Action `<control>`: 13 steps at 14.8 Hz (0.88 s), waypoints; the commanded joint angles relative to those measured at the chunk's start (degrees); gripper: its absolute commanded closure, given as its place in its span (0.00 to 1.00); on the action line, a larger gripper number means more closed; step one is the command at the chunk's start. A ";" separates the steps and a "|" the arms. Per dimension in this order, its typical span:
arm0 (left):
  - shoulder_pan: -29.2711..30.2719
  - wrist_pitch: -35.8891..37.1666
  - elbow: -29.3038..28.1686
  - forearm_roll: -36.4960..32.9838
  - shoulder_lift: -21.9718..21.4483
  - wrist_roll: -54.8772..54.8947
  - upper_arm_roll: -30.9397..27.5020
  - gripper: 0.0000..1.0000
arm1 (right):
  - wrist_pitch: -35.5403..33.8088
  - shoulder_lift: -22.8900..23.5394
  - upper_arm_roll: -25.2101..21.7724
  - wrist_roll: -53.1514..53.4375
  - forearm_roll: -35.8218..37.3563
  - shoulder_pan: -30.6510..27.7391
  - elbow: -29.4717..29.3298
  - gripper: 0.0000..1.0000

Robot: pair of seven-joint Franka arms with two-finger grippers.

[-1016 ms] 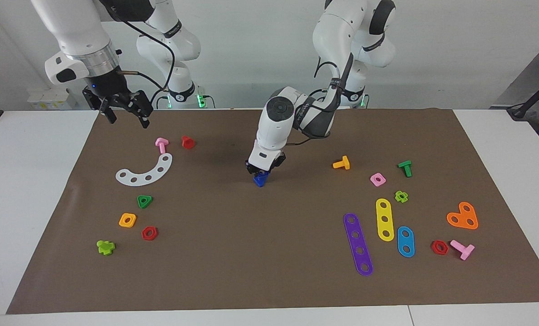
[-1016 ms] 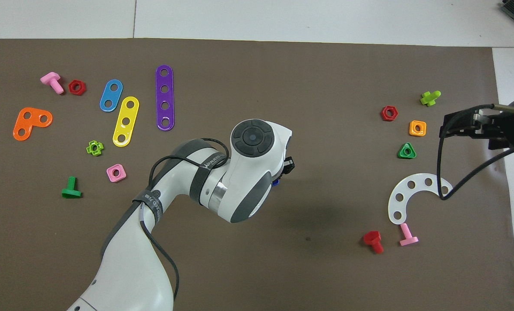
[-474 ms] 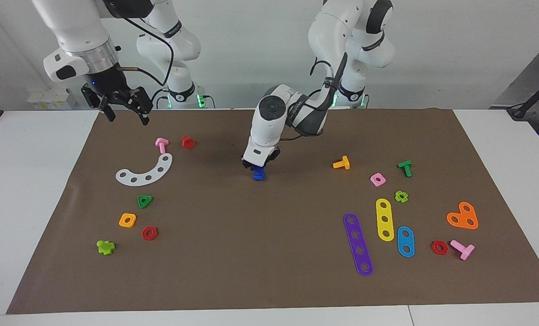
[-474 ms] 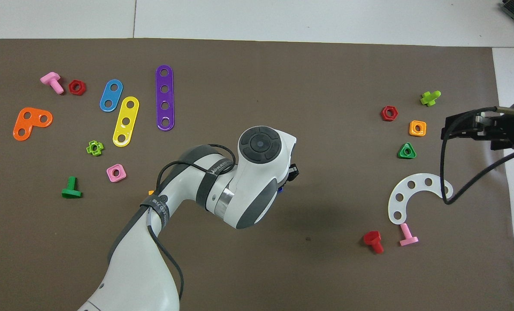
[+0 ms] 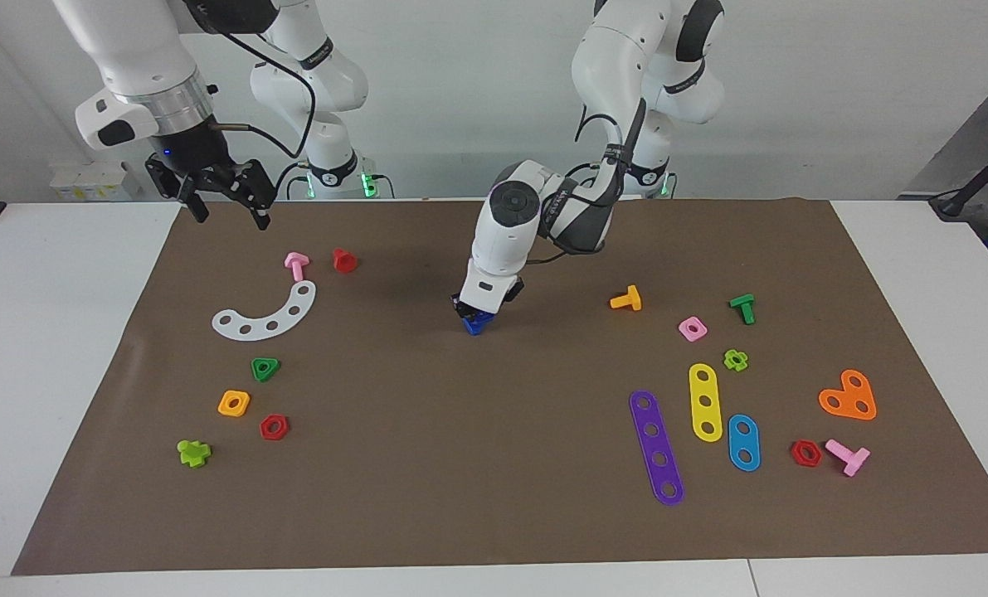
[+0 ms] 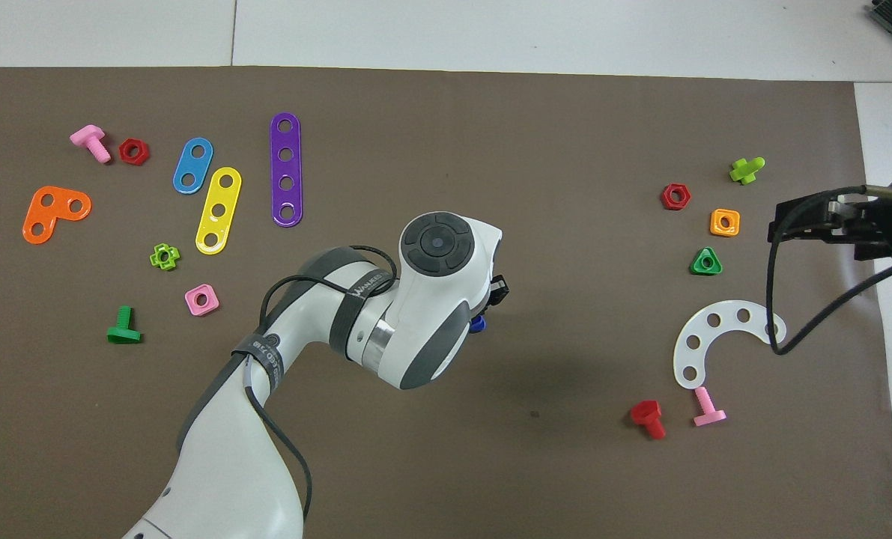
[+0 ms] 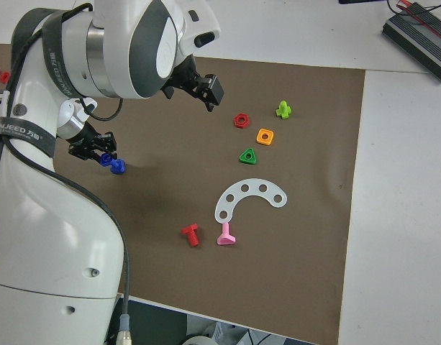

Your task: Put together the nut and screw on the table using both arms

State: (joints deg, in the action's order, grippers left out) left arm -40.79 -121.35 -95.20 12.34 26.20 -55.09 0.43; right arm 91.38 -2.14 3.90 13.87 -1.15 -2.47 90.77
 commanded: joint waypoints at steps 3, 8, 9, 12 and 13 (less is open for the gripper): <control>1.06 1.12 2.47 2.25 -0.19 -0.11 0.01 1.00 | -1.03 -0.84 -3.88 -1.74 -0.34 3.33 0.28 0.01; 0.36 2.16 1.77 2.08 -0.28 -0.19 -0.08 1.00 | -1.21 -0.84 -4.78 -1.74 -0.34 4.05 0.54 0.01; 0.18 3.39 1.51 1.90 -0.28 -0.19 -0.08 1.00 | -1.12 -0.84 -4.78 -1.74 -0.34 4.14 0.63 0.01; -0.08 4.90 0.63 1.55 -0.54 -0.19 -0.08 1.00 | -1.21 -1.19 -4.86 -1.74 -0.34 4.06 1.07 0.00; -0.08 4.55 0.10 1.55 -0.71 -0.19 -0.08 1.00 | -1.12 -1.20 -4.86 -1.65 -0.34 4.05 1.07 0.00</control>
State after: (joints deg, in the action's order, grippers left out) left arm -40.24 -117.31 -93.69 12.98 26.26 -55.09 0.93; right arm 90.93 -2.20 -0.35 13.85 -1.15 1.33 90.86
